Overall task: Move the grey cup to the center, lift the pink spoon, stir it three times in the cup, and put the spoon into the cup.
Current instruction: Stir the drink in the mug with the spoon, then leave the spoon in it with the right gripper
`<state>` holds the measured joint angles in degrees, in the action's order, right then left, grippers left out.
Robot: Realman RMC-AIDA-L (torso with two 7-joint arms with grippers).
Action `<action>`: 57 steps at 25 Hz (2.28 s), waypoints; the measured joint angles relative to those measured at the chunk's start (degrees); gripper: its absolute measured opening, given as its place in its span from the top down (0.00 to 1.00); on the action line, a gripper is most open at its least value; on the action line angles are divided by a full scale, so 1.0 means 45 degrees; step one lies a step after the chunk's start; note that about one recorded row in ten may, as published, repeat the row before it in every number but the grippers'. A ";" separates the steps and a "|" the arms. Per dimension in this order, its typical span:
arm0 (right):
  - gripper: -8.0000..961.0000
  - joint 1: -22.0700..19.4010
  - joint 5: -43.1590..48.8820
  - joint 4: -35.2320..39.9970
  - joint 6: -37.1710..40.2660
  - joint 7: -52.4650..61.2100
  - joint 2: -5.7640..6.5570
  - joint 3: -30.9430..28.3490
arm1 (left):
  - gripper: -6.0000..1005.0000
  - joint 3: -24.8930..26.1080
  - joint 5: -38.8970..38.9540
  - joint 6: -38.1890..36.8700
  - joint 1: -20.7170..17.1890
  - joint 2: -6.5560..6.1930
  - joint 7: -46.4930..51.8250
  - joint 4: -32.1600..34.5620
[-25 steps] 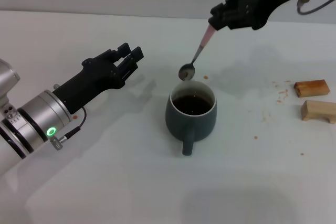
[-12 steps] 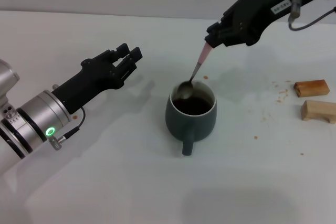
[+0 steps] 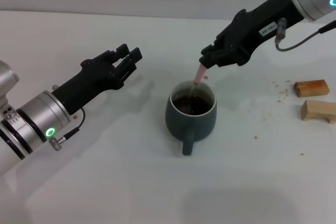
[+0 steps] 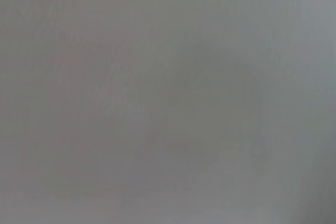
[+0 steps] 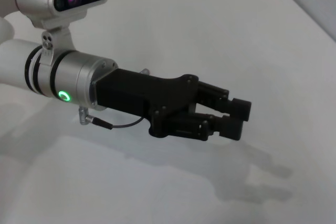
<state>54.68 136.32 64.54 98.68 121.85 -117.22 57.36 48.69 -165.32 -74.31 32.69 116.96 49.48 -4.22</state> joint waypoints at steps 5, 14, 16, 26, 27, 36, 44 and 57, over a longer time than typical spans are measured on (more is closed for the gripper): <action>0.90 -0.0013 0.0155 -0.0336 0.0021 -0.0024 -0.0024 0.0538 | 0.64 -0.0053 0.0000 0.0004 -0.0017 0.0007 0.0040 0.0039; 0.90 -0.0368 0.1136 -0.0250 0.0366 0.0069 -0.0036 0.0568 | 0.64 -0.0087 -0.0003 0.0010 -0.0091 -0.0017 0.0071 0.0025; 0.90 -0.0380 0.1254 -0.0256 0.0184 0.0071 0.0027 0.0491 | 0.64 -0.0096 -0.0014 0.0024 -0.0090 -0.0017 0.0062 -0.0005; 0.90 0.0309 0.1272 -0.0513 -0.1202 -0.0025 -0.0122 0.0654 | 0.64 -0.0119 -0.0026 0.0082 0.0035 0.0048 0.0009 -0.0021; 0.90 0.0436 0.1263 -0.0625 -0.1278 -0.0073 -0.0163 0.0685 | 0.64 -0.0119 -0.0026 0.0083 0.0036 0.0048 0.0008 -0.0021; 0.90 0.1033 0.0695 -0.0866 -0.1156 -0.0199 -0.0336 0.1305 | 0.64 -0.0119 -0.0020 0.0035 -0.0056 0.0027 0.0093 -0.0032; 0.90 0.0691 0.0799 -0.0184 0.0032 0.0055 -0.0280 0.1292 | 0.64 -0.0117 -0.0019 0.0007 -0.0060 -0.0017 0.0136 -0.0036; 0.90 0.0642 0.2056 0.0063 -0.0548 0.0566 0.0001 0.0843 | 0.65 -0.0117 -0.0021 0.0049 0.0076 -0.0038 0.0108 -0.0053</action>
<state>57.57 145.58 64.82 96.21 124.39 -117.22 61.15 48.17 -165.41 -74.09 33.03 116.79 49.96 -4.46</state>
